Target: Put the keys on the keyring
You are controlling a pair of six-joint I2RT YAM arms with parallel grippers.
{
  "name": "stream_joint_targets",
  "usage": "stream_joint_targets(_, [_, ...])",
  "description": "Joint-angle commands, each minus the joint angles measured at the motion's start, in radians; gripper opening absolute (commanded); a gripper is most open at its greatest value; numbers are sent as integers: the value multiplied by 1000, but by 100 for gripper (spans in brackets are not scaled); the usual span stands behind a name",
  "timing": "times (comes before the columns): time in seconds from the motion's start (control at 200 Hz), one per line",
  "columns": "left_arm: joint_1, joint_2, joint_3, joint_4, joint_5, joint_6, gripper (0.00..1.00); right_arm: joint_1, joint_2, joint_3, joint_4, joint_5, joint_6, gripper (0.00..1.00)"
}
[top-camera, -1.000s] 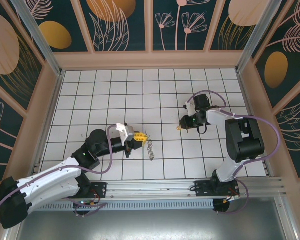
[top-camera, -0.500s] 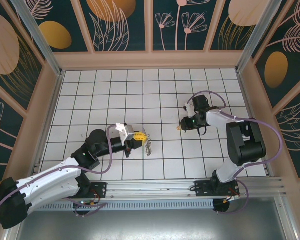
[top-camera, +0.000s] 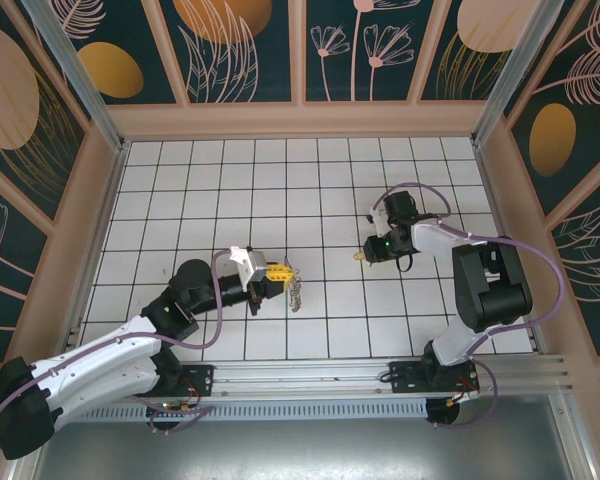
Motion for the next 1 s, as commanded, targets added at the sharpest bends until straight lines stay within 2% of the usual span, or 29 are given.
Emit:
stream_joint_targets(0.0, [-3,-19,4,37,14,0,0,10,-12,-4,-19,14,-16,29])
stream_joint_targets(0.405, [-4,-25,4,38,17,-1,0,28,15,9,-17,18,-22,14])
stream_joint_targets(0.561, [-3,-26,7,34,19,-4,0,49,3,13,-38,67,-20,10])
stream_joint_targets(0.741, [-3,-17,15,37,30,-10,0,82,-39,6,-54,107,-8,0])
stream_joint_targets(0.996, [-4,-23,15,28,25,-15,0,129,-86,-4,-47,72,16,0])
